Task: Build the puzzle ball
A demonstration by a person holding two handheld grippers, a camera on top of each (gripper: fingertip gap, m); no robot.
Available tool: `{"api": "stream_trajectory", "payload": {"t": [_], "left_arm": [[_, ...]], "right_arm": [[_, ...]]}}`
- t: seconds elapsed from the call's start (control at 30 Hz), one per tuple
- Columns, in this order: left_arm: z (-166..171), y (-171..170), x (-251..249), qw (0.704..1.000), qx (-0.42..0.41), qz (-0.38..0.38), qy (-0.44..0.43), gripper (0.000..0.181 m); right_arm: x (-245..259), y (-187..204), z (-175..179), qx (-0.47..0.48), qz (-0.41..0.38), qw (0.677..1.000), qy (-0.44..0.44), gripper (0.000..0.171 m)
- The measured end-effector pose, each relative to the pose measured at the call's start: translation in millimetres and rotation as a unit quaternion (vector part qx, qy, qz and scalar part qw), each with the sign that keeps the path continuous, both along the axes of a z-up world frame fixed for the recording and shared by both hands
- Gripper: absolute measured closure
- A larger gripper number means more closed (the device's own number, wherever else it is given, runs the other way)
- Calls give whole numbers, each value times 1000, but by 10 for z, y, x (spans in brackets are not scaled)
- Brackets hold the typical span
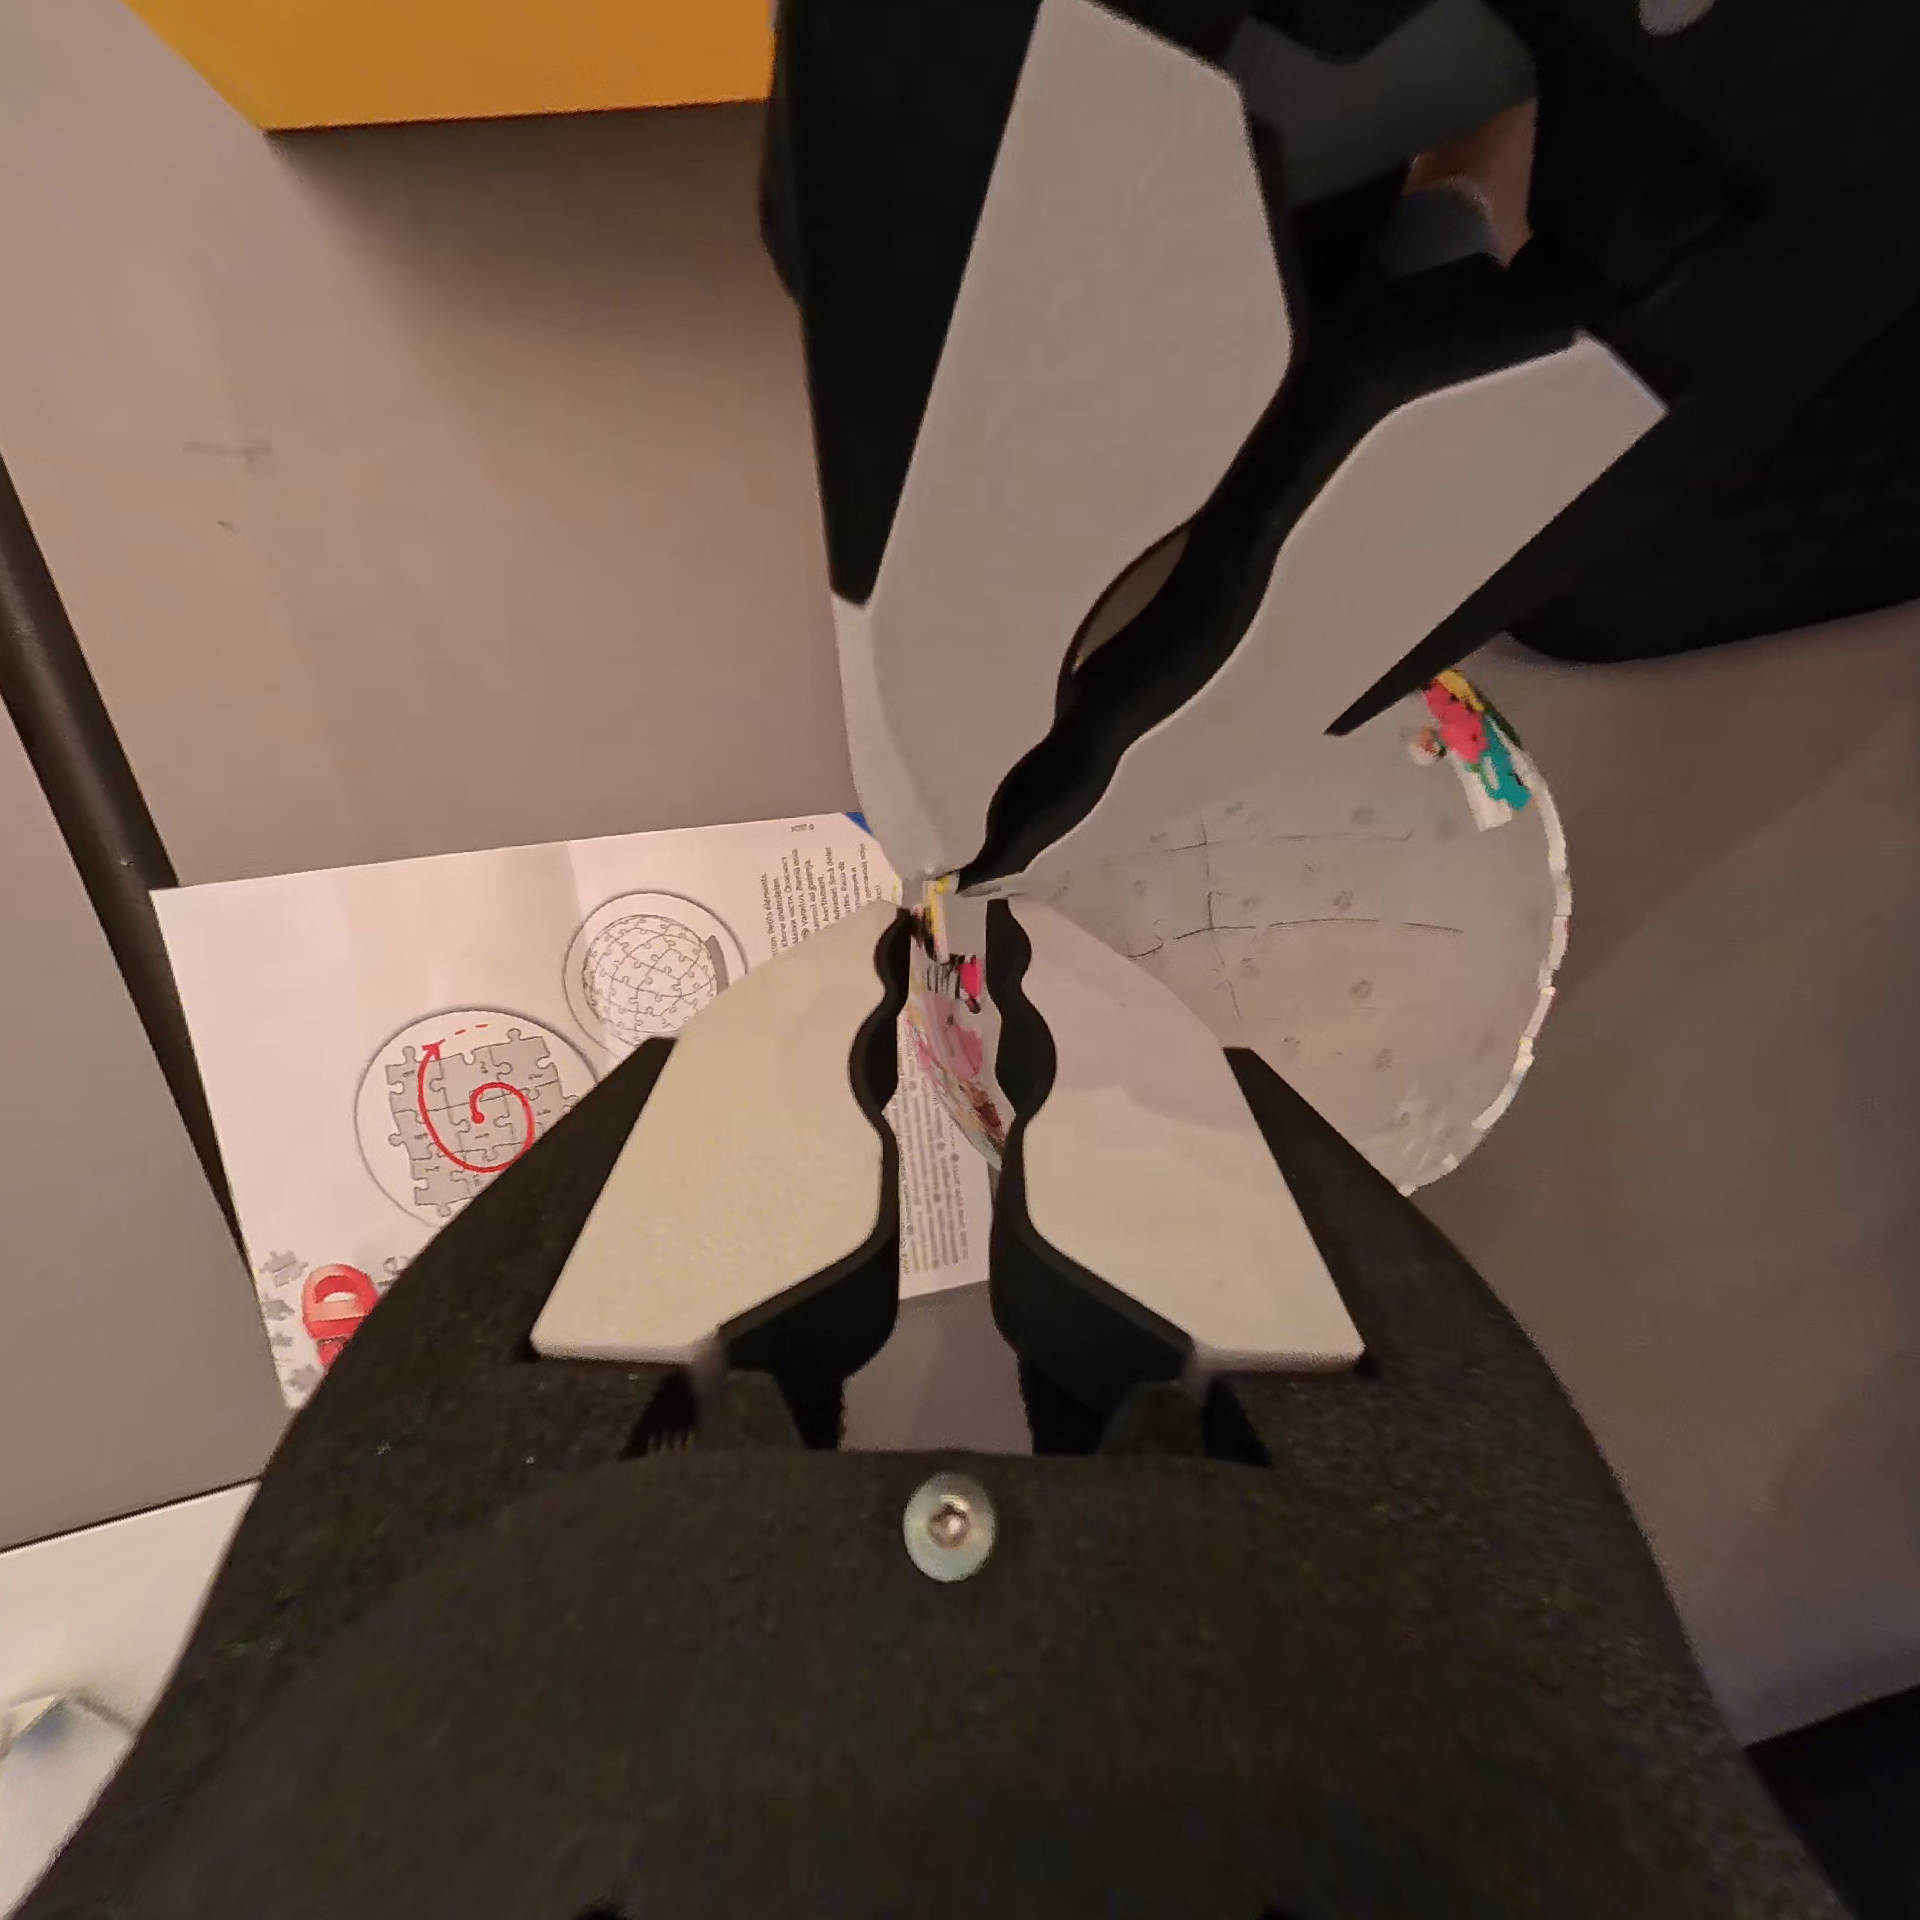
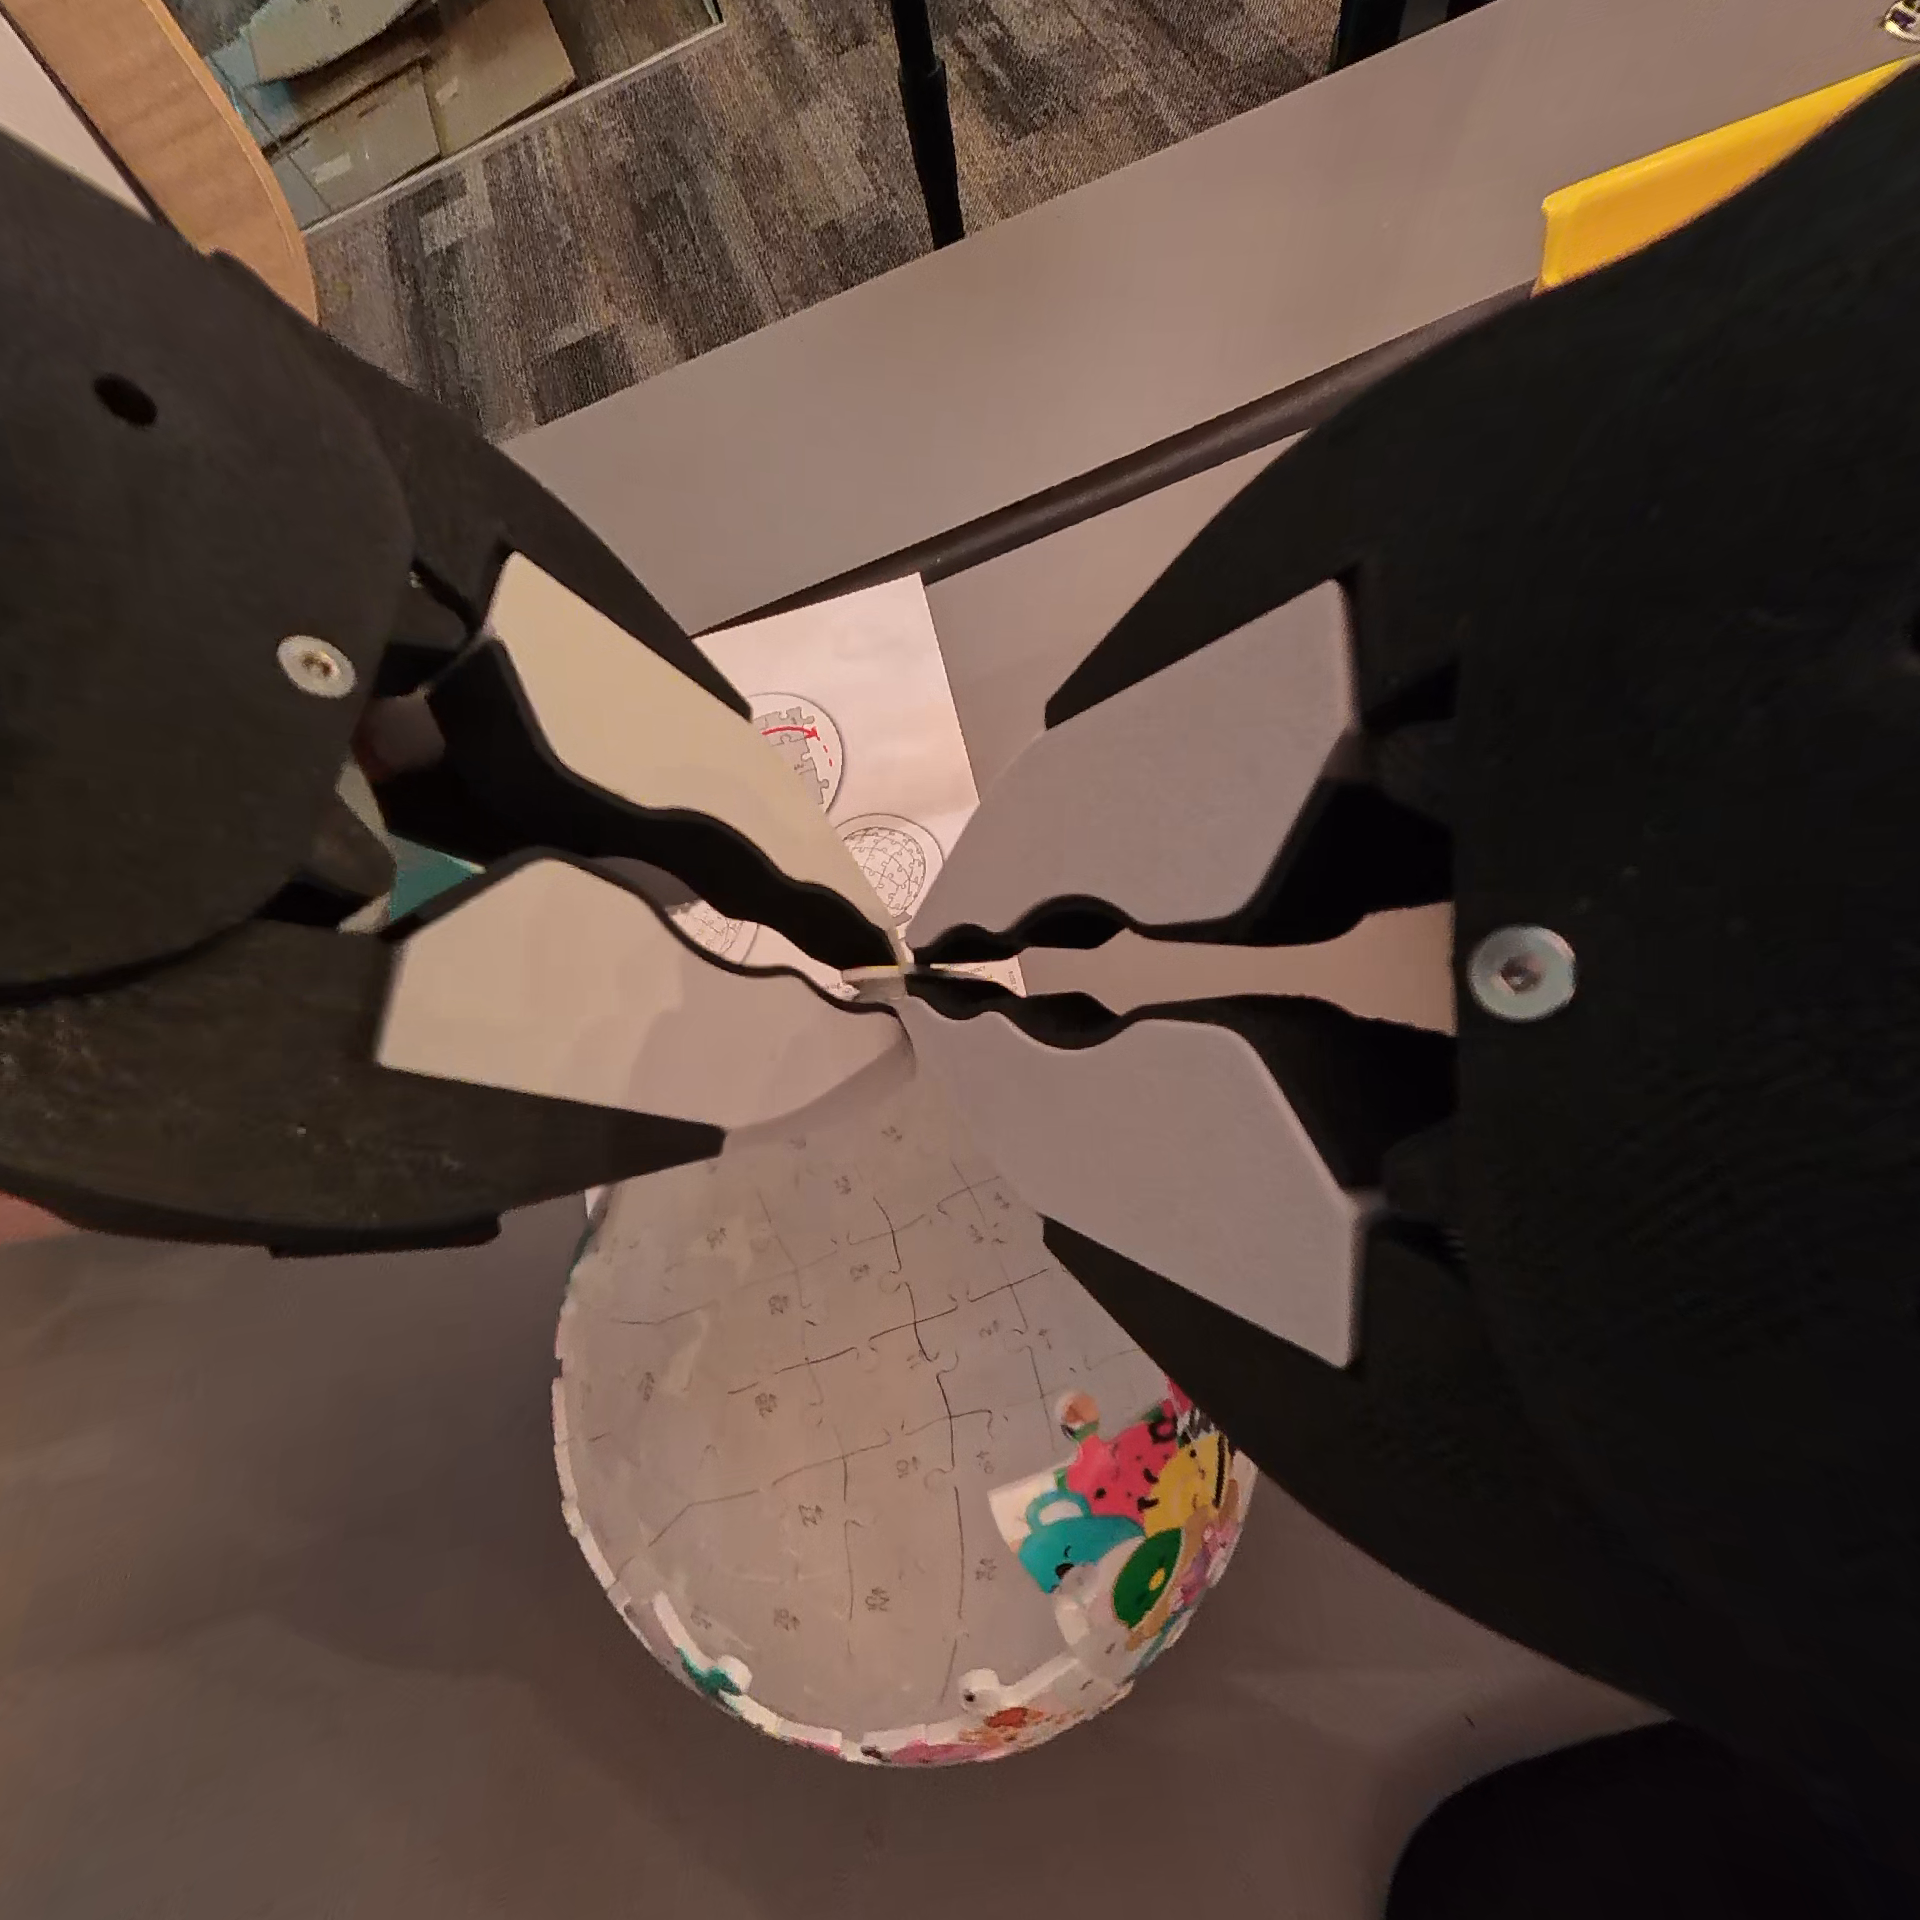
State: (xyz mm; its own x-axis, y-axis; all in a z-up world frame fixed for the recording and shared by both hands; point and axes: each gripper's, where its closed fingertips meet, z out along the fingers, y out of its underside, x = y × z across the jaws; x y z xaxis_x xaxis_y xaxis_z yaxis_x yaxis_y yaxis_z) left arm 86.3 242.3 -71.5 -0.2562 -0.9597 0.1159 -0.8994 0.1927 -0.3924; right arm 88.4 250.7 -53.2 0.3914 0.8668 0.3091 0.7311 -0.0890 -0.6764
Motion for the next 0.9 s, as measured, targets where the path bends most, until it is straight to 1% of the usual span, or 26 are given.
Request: {"api": "stream_trajectory", "payload": {"t": [0.27,0.47,0.6,0.9], "left_arm": [[-32,20,3,998,56,-15,15,171],[-47,36,8,996,81,-25,14,173],[-72,44,-2,996,85,-27,18,174],[-80,57,-3,998,61,-22,18,174]], "right_arm": [[11,2,5,7,-1,1000,0,167],[29,4,10,10,-4,1000,5,167],[17,-15,35,5,1,1000,21,168],[4,16,-12,-33,-6,999,30,168]]}}
